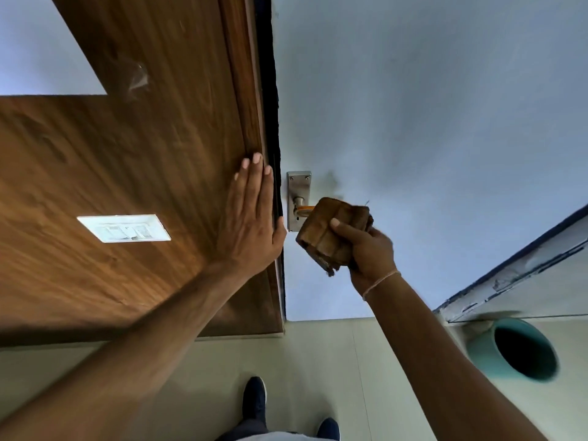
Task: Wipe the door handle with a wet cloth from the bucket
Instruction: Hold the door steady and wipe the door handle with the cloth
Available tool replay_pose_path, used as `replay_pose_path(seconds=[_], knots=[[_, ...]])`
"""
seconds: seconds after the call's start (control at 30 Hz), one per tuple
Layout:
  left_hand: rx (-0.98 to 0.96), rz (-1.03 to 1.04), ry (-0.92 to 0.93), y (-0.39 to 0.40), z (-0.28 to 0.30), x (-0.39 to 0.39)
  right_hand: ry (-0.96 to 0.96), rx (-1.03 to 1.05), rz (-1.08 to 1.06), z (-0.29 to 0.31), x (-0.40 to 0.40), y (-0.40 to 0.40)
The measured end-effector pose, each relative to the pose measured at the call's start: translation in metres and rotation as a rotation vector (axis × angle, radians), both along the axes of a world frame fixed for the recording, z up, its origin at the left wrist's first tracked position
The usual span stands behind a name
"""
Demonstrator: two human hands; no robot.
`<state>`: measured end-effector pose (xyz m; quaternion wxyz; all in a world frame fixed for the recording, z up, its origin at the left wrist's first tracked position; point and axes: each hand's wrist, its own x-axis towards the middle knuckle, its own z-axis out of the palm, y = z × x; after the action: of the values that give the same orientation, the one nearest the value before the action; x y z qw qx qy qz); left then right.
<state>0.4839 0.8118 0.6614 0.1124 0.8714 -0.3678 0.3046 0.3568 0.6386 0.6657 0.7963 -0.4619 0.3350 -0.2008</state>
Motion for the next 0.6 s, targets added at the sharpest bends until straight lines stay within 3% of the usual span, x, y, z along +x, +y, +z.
replay_pose_path(seconds=[0.13,0.23,0.43,0.6], knots=[[0.045,-0.009,-0.088,0.001,-0.015,0.018,0.164,-0.884,-0.215,0.012,0.019,-0.006],[0.041,-0.061,-0.131,0.005,-0.018,0.029,0.298,-1.367,-0.197,0.014,0.041,-0.008],[-0.011,-0.100,-0.144,0.010,-0.027,0.036,0.234,-1.847,0.167,-0.041,0.069,0.005],[0.022,-0.058,-0.166,0.017,-0.050,0.043,0.248,-2.035,0.249,-0.065,0.060,-0.014]])
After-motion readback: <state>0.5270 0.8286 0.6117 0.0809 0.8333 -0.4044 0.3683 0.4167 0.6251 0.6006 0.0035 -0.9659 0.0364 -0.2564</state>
